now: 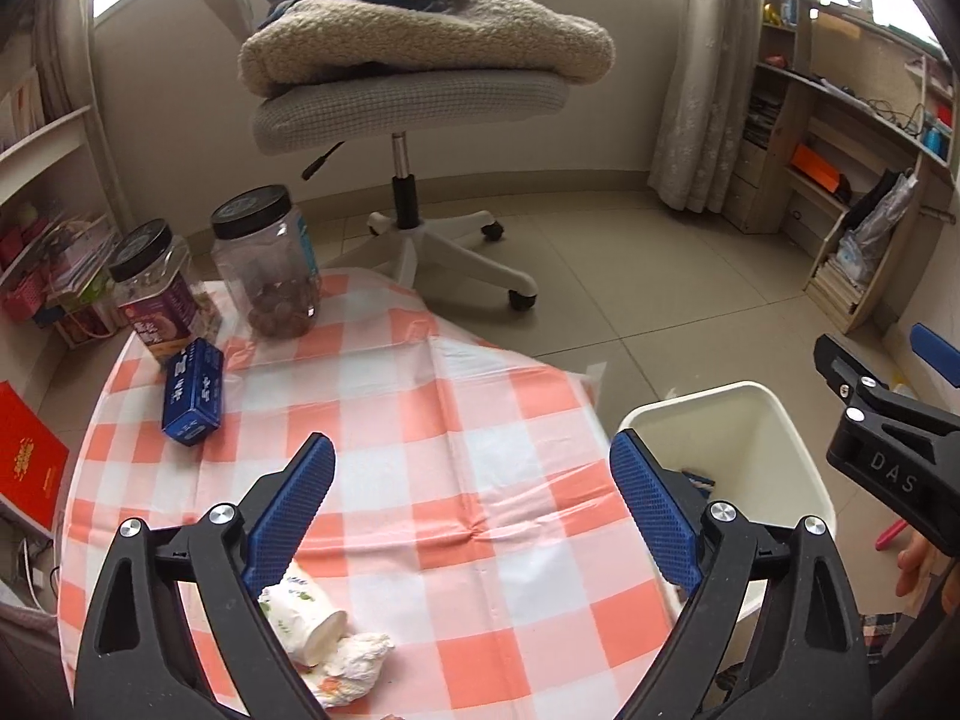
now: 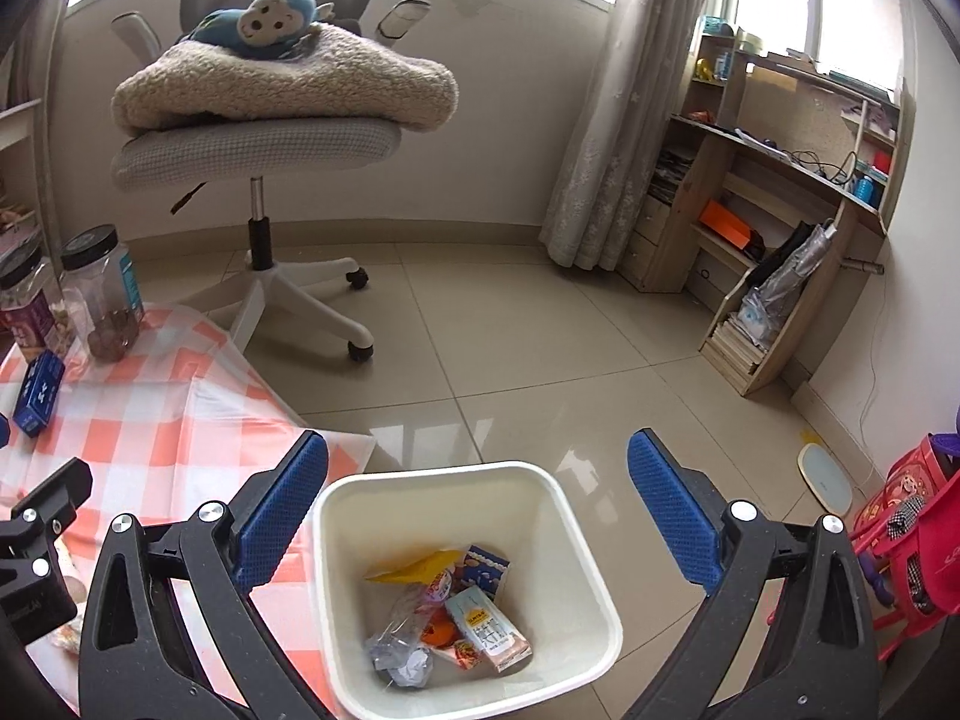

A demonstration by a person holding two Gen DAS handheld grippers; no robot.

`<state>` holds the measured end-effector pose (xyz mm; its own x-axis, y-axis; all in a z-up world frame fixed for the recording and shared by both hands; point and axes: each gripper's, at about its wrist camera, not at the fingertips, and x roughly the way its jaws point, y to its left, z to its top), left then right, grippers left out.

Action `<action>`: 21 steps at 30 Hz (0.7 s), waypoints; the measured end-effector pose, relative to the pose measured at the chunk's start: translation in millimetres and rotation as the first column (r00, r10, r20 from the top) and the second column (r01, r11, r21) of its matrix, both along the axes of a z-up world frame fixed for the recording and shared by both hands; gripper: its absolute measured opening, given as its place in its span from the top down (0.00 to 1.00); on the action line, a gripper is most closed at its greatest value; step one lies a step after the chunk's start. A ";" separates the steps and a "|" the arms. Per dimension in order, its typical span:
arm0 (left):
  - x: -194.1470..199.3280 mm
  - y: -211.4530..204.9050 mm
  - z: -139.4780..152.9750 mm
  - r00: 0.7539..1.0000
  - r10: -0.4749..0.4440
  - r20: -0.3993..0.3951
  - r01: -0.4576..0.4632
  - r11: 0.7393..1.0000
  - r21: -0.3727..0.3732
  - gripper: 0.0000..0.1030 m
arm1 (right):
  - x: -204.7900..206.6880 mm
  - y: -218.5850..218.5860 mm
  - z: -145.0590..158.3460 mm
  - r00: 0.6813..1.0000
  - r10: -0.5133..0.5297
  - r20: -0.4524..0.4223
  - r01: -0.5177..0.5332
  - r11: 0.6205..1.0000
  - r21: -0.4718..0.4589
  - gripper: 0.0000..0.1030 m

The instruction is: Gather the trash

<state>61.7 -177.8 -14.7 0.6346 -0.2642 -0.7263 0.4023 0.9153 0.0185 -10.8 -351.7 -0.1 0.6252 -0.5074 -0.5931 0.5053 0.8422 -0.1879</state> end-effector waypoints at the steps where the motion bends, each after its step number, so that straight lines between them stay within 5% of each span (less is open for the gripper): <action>1: 6.5 8.4 -4.3 0.999 0.032 -0.022 -0.031 0.999 0.031 0.12 | 4.0 4.4 -2.2 1.000 0.015 -0.012 -0.015 1.000 0.020 0.07; 6: 40.3 69.1 -38.9 0.957 0.211 -0.199 -0.198 0.976 0.087 0.12 | 23.3 28.1 -8.8 0.995 0.083 -0.047 -0.077 0.990 0.114 0.07; 10: 55.9 125.5 -78.8 0.837 0.344 -0.425 -0.367 0.930 0.031 0.12 | 36.8 46.8 -15.2 0.989 0.132 -0.070 -0.118 0.978 0.174 0.07; 15: 58.5 157.8 -120.6 0.689 0.351 -0.634 -0.509 0.857 -0.079 0.12 | 50.2 65.8 -25.4 0.979 0.174 -0.103 -0.146 0.960 0.238 0.07; 17: 59.0 159.6 -130.1 0.661 0.333 -0.673 -0.533 0.839 -0.108 0.15 | 54.2 70.8 -31.4 0.974 0.188 -0.124 -0.149 0.952 0.268 0.07; 19: 60.4 158.3 -137.4 0.649 0.302 -0.698 -0.530 0.838 -0.131 0.29 | 57.6 75.3 -38.3 0.968 0.203 -0.149 -0.149 0.937 0.315 0.07; 21: 62.3 157.8 -140.6 0.645 0.257 -0.719 -0.514 0.843 -0.160 0.33 | 60.0 78.8 -45.6 0.960 0.224 -0.169 -0.147 0.915 0.376 0.07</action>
